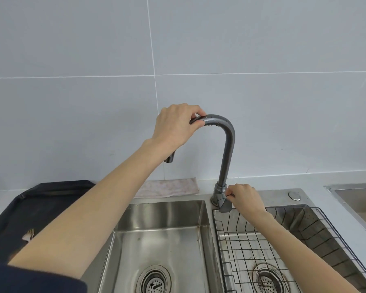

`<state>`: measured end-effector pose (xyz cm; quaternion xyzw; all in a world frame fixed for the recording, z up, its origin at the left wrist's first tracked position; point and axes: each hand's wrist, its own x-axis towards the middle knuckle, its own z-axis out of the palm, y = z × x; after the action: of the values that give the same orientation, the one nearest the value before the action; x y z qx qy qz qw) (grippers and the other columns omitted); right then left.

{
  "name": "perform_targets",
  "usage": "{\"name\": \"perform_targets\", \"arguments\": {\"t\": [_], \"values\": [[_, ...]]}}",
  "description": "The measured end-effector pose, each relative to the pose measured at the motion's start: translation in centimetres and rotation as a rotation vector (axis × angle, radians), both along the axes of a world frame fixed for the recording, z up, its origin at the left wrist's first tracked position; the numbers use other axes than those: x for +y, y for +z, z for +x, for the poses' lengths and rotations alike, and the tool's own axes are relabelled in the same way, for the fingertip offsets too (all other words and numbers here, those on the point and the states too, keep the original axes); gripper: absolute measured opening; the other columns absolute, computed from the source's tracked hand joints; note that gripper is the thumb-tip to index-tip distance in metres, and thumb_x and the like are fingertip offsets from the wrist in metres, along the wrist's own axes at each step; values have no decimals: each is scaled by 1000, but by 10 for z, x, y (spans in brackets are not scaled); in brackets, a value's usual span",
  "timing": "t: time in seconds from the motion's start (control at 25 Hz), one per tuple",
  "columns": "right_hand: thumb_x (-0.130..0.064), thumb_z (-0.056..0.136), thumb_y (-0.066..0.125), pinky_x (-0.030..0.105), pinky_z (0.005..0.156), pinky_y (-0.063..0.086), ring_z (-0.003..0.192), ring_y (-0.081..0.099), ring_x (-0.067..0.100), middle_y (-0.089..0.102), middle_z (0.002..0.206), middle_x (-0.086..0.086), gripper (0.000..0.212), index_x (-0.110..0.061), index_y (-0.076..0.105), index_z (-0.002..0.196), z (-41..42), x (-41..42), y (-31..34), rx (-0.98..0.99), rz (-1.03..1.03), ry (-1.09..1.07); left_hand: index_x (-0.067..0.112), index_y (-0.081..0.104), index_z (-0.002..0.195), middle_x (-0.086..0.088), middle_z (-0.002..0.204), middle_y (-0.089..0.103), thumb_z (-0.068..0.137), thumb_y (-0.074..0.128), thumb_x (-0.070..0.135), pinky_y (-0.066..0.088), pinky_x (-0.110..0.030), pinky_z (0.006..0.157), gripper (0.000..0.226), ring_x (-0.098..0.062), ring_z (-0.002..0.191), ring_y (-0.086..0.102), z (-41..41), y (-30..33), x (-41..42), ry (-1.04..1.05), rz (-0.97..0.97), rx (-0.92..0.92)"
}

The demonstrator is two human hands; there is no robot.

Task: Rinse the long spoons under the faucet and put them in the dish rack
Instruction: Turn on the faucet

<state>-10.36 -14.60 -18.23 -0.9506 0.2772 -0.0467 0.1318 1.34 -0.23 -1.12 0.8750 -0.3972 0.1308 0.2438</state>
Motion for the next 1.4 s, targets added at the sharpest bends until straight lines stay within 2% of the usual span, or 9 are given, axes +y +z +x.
{"name": "perform_targets", "arguments": {"t": [0.16, 0.32, 0.64, 0.92, 1.08, 1.24, 1.4], "values": [[-7, 89, 48, 28, 63, 37, 88, 61, 32, 70, 96, 12, 21, -9, 68, 93, -5, 3, -5, -4, 16, -16, 29, 64, 110, 4, 113, 68, 89, 54, 34, 35, -27, 78, 24, -19, 105, 62, -1, -1, 0, 6, -14, 6], [-5, 89, 48, 28, 64, 39, 92, 62, 32, 70, 97, 12, 22, -9, 69, 94, -7, 5, -5, -7, 22, -20, 29, 63, 111, 3, 113, 68, 89, 53, 34, 39, -29, 83, 24, -19, 105, 62, 0, -2, 0, 8, -16, 9], [-5, 89, 45, 28, 63, 38, 91, 60, 32, 68, 98, 10, 23, -8, 67, 94, -7, 7, -9, -8, 0, -21, 29, 62, 114, 2, 113, 67, 90, 52, 34, 31, -25, 77, 26, -18, 105, 62, -1, -3, 1, 14, -16, -14], [-12, 95, 41, 29, 67, 41, 91, 59, 30, 65, 107, 10, 25, -8, 64, 104, -9, 14, 0, 39, -39, 4, 32, 51, 128, 2, 121, 61, 94, 44, 29, 38, -30, 82, 34, -22, 109, 58, -1, -9, 10, -36, 36, -43], [-19, 96, 42, 36, 86, 47, 109, 57, 30, 59, 123, 8, 31, -13, 53, 125, -10, 27, 6, 89, -56, 66, 30, 42, 134, 7, 131, 58, 94, 43, 31, 44, -34, 87, 40, -20, 117, 55, 0, -16, 31, -74, 38, 13], [-27, 94, 46, 37, 110, 32, 132, 42, 23, 44, 144, 5, 52, -14, 31, 142, -6, 45, 10, 103, -78, 173, 27, 26, 142, 4, 145, 45, 92, 40, 47, 41, -42, 99, 56, -21, 131, 45, 9, -26, 60, -5, 146, 121], [-35, 93, 48, 42, 115, 23, 137, 33, 24, 40, 146, 6, 59, -14, 26, 144, 0, 75, 17, 156, -55, 255, 20, 16, 146, -1, 154, 28, 91, 40, 49, 33, -41, 107, 66, -23, 139, 31, 8, -36, 96, 38, 286, 152]]}}
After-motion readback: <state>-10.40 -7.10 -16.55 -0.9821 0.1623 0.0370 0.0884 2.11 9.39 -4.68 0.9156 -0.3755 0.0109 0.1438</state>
